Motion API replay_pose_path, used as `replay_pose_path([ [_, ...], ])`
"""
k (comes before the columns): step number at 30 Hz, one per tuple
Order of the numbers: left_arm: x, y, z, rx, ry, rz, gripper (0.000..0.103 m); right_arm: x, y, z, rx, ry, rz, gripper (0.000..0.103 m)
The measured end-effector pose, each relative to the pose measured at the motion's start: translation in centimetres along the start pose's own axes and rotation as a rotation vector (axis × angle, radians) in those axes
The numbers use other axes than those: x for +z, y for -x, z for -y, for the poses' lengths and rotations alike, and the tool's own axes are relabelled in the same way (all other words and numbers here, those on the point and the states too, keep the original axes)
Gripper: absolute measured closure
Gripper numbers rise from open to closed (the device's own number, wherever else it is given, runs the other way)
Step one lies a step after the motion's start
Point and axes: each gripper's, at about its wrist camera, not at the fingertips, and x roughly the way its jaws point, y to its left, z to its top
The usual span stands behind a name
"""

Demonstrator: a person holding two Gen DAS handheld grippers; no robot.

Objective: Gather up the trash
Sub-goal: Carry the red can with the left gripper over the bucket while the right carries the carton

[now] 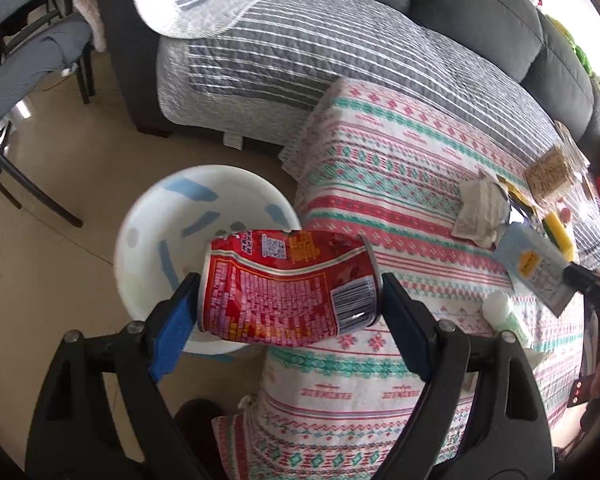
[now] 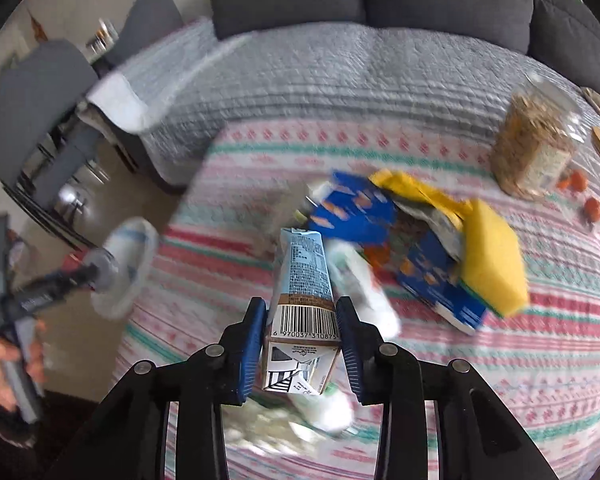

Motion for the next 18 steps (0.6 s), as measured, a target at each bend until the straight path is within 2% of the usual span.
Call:
replay_pose_path([
  [3,0.2,0.3,-1.1,0.029,0.009,0.005,0.016,1.4,-0.3,-2.6,0.093,-0.002,0.012,0.066],
  [9,0.5,0.4,-4.2,0.051,0.068,0.001,0.016,2.9,-3.8,-10.2,0.273,0.034,-0.046,0.066],
  [13,0.4,0.1,-6.1,0.062,0.111,0.001,0.016,3.1,-8.6,-14.7,0.348,0.05,-0.114,0.066],
  [18,0.8,-0.6,-7.6,0.066,0.15,-0.005,0.016,2.7,-14.2,-16.9,0.386,0.019,-0.198,0.066],
])
